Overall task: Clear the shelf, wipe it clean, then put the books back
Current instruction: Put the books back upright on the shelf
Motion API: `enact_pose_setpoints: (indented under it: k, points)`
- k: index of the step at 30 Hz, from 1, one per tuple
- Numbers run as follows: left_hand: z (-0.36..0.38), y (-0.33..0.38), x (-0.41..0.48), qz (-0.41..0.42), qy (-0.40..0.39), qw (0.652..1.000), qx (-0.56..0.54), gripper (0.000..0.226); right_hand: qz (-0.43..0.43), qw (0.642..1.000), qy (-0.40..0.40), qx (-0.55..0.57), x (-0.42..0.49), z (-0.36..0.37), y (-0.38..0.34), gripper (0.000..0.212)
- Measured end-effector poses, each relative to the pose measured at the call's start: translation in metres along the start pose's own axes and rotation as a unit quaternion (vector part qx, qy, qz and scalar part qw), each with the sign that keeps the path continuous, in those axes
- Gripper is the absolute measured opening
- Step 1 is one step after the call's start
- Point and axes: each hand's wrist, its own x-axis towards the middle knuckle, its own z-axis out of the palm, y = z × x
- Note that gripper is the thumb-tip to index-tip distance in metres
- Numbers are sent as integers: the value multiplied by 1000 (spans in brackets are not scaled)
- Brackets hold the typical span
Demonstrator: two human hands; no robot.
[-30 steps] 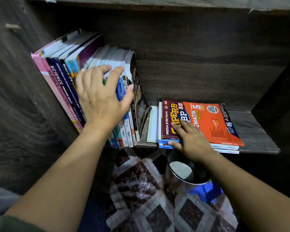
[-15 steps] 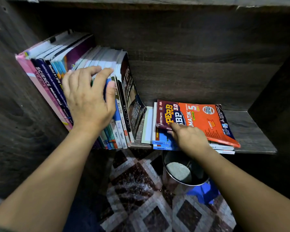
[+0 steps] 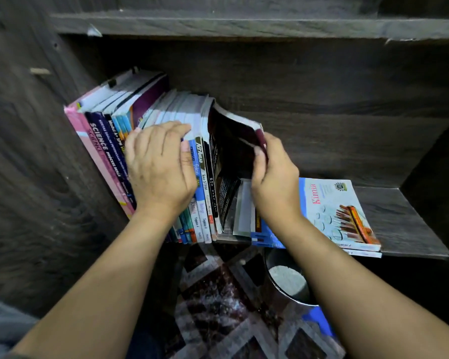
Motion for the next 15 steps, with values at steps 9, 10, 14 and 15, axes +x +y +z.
enact_pose_setpoints:
  k: [9, 10, 14, 15]
  points:
    - [-2, -2, 0, 9, -20, 1000, 6, 30, 63, 981, 69, 169, 2, 43, -27, 27]
    - [-2, -3, 0, 10, -22, 1000, 5, 31, 61, 983, 40, 170, -3, 48, -25, 28]
    - [-4, -4, 0, 11, -29, 1000, 3, 32, 55, 974, -108, 190, -23, 54, -15, 39]
    - [-4, -4, 0, 11, -30, 999, 4, 32, 52, 971, -136, 188, -22, 51, -13, 41]
